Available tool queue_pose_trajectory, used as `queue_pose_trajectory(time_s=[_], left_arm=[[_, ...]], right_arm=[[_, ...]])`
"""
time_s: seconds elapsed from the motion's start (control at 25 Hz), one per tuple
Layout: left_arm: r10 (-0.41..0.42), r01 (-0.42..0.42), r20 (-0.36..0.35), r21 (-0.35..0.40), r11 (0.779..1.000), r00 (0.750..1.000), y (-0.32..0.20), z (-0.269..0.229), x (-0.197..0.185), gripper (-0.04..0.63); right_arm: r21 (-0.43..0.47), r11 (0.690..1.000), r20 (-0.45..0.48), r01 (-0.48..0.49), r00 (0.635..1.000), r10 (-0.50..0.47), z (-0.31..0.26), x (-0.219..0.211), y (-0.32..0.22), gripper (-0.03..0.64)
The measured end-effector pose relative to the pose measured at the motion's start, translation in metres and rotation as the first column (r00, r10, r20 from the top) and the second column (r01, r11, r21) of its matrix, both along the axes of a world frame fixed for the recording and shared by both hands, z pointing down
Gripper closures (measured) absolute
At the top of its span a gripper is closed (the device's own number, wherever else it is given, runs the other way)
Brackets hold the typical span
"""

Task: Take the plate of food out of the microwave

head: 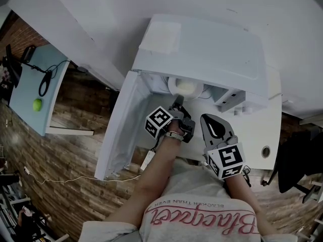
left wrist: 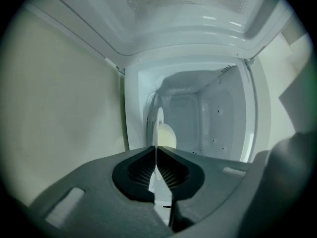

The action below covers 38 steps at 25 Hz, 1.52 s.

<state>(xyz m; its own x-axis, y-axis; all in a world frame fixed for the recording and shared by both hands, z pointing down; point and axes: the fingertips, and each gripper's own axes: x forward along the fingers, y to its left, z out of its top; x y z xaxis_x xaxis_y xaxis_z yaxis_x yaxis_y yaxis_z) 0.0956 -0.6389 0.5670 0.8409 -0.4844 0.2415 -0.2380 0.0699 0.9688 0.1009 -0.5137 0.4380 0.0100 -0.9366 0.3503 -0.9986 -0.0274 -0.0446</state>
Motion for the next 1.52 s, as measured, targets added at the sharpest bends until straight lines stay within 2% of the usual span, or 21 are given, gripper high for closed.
queue_pose_trajectory(time_s=[0.32, 1.52], left_arm=[[-0.009, 0.011, -0.059, 0.037, 0.999, 0.998, 0.007, -0.002, -0.009, 0.58], [-0.038, 0.047, -0.078, 0.112, 0.993, 0.996, 0.049, -0.026, -0.035, 0.581]], right_arm=[[0.002, 1.0, 0.019, -0.001, 1.0, 0.001, 0.002, -0.002, 0.01, 0.606], [0.064, 0.996, 0.046, 0.054, 0.997, -0.057, -0.013, -0.012, 0.049, 0.606]])
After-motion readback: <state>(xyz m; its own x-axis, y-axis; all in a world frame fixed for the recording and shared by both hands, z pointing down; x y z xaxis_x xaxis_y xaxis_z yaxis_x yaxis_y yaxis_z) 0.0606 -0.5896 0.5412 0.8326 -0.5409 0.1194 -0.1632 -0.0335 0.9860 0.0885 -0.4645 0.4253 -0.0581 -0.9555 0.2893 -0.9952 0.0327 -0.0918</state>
